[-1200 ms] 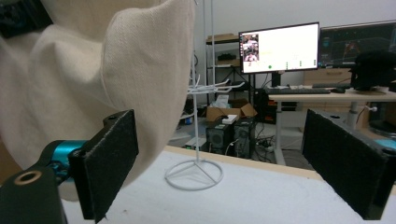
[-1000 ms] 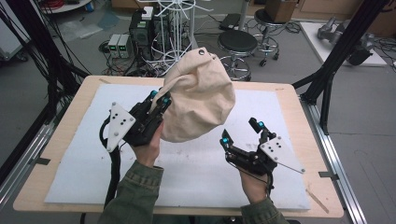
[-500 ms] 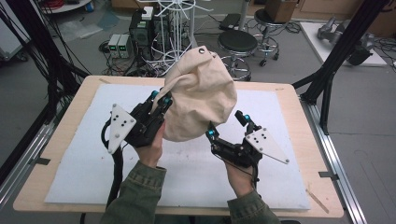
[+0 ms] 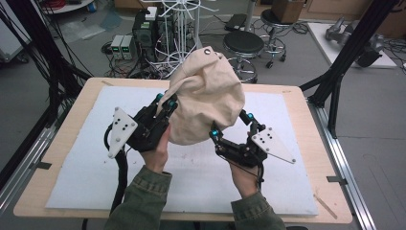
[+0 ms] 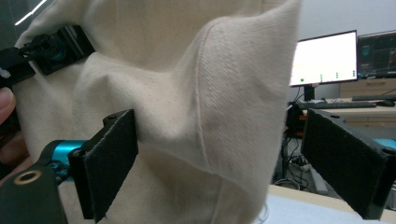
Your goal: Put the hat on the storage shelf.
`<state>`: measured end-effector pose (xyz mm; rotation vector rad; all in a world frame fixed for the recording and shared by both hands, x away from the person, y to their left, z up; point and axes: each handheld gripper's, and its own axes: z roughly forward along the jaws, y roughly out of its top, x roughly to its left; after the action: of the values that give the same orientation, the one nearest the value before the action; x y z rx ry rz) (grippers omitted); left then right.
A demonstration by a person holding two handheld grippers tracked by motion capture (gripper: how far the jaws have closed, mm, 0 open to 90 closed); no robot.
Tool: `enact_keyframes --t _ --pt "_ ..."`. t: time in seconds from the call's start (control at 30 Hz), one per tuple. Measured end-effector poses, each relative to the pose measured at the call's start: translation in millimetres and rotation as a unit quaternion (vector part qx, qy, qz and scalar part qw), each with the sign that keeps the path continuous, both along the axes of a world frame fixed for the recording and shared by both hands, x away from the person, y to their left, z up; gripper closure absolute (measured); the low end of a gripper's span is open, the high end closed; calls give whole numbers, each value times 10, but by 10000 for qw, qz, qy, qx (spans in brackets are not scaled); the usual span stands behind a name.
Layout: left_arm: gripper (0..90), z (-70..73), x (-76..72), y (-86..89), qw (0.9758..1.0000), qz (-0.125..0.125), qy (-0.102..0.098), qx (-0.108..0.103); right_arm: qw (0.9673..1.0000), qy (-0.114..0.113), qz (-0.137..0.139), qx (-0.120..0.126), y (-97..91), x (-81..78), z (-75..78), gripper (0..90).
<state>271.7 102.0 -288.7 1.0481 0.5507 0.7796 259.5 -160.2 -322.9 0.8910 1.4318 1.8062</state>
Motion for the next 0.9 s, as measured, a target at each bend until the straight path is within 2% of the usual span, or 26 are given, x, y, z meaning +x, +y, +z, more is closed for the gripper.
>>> enact_keyframes --t 0.1,0.3,0.47,0.57,0.67,0.73,0.8,0.9 --pt "850 -10 -1 -37 10000 -70 9 30 10000 38 47 -26 28 8 -2 105" --pt "850 -13 -14 -81 9999 -117 -9 58 9999 97 61 -15 39 1 7 237" --pt "850 -13 -16 -87 9999 -153 4 18 9998 204 66 -47 46 8 0 441" --pt "850 -11 -21 -87 9998 -169 -6 53 9997 192 59 -119 56 6 0 655" --pt "850 -13 -23 -96 9998 -160 -4 101 9996 170 35 -220 82 -18 9 816" --pt "850 -14 -25 -98 9998 -142 13 135 9994 175 -9 -292 94 -25 14 838" --pt "849 -15 -23 -101 9998 -117 5 141 9987 191 -199 -423 135 -61 38 852" --pt "848 -12 -21 -91 9998 -99 15 153 9985 182 -202 -465 134 -65 55 854"
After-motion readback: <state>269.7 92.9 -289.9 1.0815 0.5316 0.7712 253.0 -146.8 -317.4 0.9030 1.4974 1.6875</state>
